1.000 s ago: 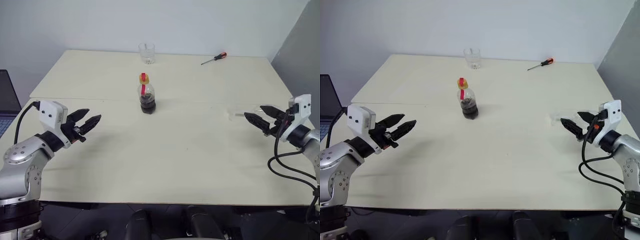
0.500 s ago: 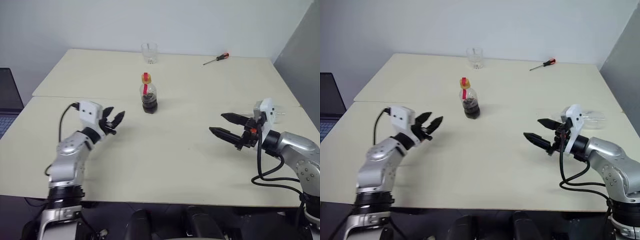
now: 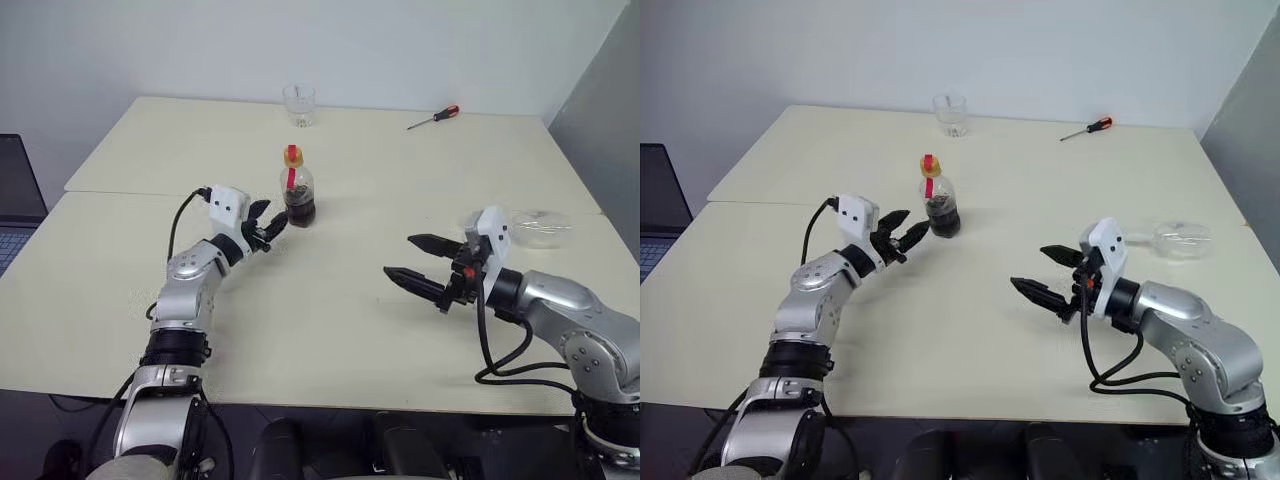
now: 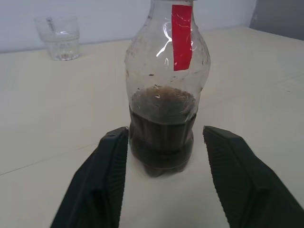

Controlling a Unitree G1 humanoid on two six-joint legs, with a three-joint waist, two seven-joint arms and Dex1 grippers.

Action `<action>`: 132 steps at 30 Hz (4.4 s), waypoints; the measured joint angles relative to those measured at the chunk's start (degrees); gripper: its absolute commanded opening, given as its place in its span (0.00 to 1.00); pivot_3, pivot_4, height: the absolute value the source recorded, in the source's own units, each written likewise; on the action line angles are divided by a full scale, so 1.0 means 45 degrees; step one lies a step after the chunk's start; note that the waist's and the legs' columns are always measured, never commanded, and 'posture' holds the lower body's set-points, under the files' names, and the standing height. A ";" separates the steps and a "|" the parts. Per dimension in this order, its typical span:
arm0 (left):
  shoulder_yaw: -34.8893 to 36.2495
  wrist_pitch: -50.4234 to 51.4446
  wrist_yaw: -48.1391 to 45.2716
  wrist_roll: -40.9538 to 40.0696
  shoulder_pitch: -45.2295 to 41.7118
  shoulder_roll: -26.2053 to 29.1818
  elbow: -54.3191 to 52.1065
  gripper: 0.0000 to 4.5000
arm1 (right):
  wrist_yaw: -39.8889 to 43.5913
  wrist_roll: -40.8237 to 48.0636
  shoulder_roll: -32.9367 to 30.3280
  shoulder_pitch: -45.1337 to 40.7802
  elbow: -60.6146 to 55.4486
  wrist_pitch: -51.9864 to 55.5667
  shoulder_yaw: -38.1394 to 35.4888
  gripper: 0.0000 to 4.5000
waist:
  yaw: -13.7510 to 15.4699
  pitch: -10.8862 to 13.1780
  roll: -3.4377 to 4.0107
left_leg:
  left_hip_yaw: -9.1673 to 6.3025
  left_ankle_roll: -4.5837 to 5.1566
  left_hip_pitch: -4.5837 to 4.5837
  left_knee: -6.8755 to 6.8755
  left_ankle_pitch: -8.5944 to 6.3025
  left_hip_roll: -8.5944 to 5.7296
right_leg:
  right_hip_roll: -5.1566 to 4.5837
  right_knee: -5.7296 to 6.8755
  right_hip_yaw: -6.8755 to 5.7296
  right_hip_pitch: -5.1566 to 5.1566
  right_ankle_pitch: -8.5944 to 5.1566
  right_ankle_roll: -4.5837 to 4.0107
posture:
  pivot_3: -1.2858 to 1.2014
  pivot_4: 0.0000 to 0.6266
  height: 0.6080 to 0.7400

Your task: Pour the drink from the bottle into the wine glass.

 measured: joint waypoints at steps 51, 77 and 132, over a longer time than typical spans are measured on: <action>0.0672 -0.4938 0.0417 0.2105 -0.6705 -0.1721 1.1525 0.96 | -0.1708 0.0130 -0.0022 0.0889 -0.1269 0.0337 -0.0299 1.00 | 0.0006 0.0004 -0.0007 | -0.0036 0.0005 -0.0036 0.0021 0.0005 -0.0010 | 0.0002 0.0005 -0.0095 -0.0003 0.0001 0.0002 | 0.52 0.24 1.00; 0.0523 -0.4600 -0.4111 0.1854 -0.5299 -0.1811 0.8821 0.40 | -0.3816 -0.0013 -0.0204 -0.2683 -0.0742 0.2299 -0.0202 1.00 | 0.0016 0.0005 -0.0002 | -0.0030 0.0001 -0.0076 0.0043 0.0009 0.0003 | -0.0010 0.0017 -0.0117 -0.0029 0.0034 -0.0059 | 0.52 0.24 1.00; -0.3264 -0.3297 -1.0180 0.0465 -0.3380 -0.1478 0.3443 0.23 | -0.9296 0.4967 0.1395 -0.4097 -0.1373 0.3682 0.0279 1.00 | -0.0006 -0.0001 0.0015 | -0.0068 0.0059 -0.0125 0.0147 -0.0024 0.0000 | -0.0008 0.0018 -0.0053 -0.0018 -0.0010 0.0002 | 0.52 0.24 1.00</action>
